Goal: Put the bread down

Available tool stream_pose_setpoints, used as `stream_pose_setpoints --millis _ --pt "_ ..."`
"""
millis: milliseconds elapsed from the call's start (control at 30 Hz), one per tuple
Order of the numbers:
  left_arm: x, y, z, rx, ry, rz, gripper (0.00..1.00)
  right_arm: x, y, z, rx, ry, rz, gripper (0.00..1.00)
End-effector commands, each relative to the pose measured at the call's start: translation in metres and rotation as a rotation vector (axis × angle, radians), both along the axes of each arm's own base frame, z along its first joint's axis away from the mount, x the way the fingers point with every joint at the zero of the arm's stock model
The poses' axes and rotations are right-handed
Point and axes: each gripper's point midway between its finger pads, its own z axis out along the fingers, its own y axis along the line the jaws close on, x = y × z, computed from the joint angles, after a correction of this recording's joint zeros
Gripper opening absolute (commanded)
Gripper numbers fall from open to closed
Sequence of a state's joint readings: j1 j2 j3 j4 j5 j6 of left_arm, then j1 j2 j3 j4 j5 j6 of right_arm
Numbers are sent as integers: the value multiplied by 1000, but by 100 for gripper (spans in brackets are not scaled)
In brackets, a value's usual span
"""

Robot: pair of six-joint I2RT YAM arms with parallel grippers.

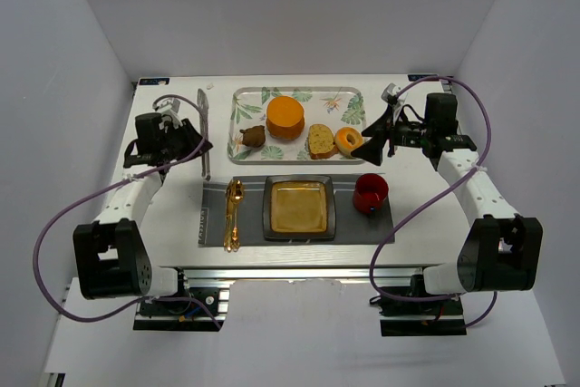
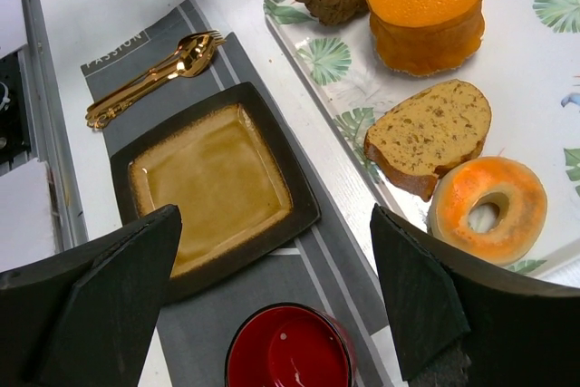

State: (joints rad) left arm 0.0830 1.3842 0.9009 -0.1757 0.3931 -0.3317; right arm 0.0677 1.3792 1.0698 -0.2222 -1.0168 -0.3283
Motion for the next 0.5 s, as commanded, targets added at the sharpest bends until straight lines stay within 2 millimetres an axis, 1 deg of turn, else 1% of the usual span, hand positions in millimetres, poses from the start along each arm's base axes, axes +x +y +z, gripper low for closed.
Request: stream_pose_setpoints --millis 0,133,267,367,467 --pt "-24 -42 35 -190 4 -130 41 3 4 10 23 -22 15 89" --pt "-38 -55 42 -260 36 -156 51 -1 5 10 26 -26 23 89" --pt "-41 -59 48 -280 44 -145 56 -5 7 9 30 -29 33 89" --pt "-41 -60 45 -279 63 -132 57 -8 6 9 32 -32 36 89" --pt "-41 -60 35 -262 99 -113 57 -11 6 10 34 -36 39 89"
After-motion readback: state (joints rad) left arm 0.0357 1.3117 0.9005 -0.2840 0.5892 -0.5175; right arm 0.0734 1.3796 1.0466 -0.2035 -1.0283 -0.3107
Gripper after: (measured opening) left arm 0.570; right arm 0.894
